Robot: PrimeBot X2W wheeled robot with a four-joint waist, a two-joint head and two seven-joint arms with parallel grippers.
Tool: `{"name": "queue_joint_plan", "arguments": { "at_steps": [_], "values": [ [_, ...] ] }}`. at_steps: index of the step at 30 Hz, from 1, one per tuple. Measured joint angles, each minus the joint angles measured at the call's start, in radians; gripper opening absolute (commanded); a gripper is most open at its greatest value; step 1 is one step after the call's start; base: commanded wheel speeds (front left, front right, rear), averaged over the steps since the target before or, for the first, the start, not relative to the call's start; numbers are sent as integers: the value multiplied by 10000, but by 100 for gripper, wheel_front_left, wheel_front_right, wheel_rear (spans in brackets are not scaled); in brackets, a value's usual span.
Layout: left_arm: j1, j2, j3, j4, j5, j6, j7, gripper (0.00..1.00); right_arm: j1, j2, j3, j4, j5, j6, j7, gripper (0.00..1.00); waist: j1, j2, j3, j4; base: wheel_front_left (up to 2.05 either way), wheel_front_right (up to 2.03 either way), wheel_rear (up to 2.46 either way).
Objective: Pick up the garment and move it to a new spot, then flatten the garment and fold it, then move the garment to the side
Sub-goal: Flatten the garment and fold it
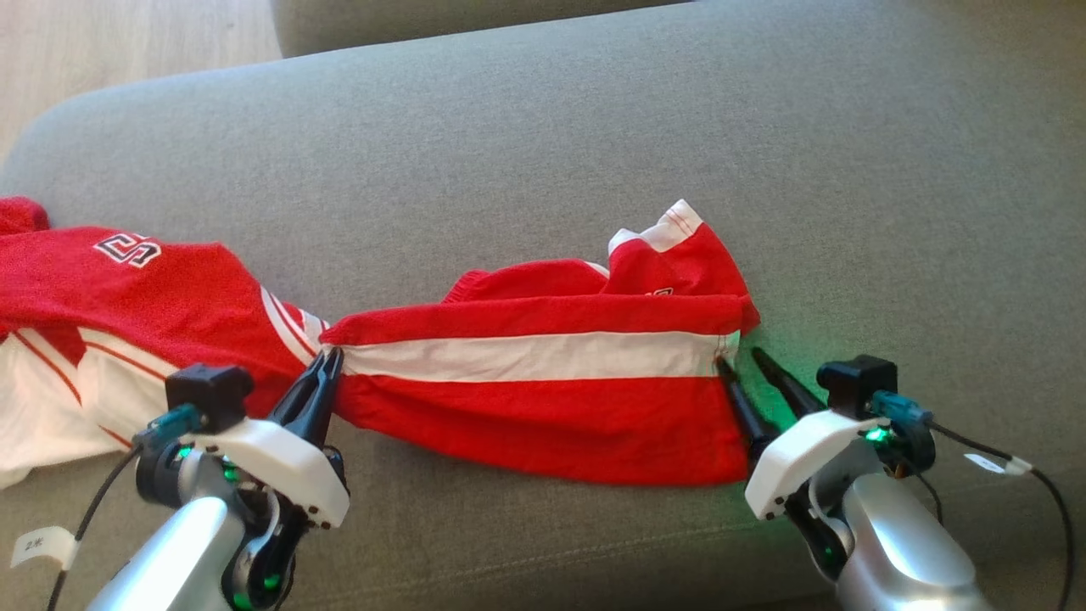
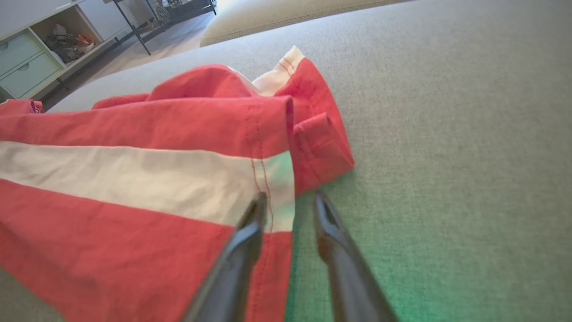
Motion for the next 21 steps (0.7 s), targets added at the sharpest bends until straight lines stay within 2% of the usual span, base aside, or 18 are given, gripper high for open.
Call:
{"name": "queue_joint_plan", "arguments": {
  "at_steps": [4,5,6,12,19,21],
  "values": [
    [-1,-12,-54,-4,0,0,2,0,-142,0,295,481,167,0,2,100,0,0,23,93,0,0,0],
    [-1,-15,-63,-4,0,0,2,0,-209,0,332,529,203,0,2,53,0,0,37,109,0,0,0],
    [-2,-23,-71,-2,0,0,2,0,-297,-2,393,589,240,0,2,0,0,0,46,126,0,0,0],
    [-1,-77,-132,35,0,0,-6,0,-547,0,351,445,33,0,2,0,0,0,-16,177,0,0,0],
    [56,-230,-10,-219,54,-31,-426,0,-128,2,-780,-828,-1350,2,2,0,0,0,-459,130,0,0,0],
    [62,-267,90,-510,79,-196,-518,0,133,2,-1070,-1350,-1804,2,2,0,0,0,-647,89,0,0,0]
  ]
}}
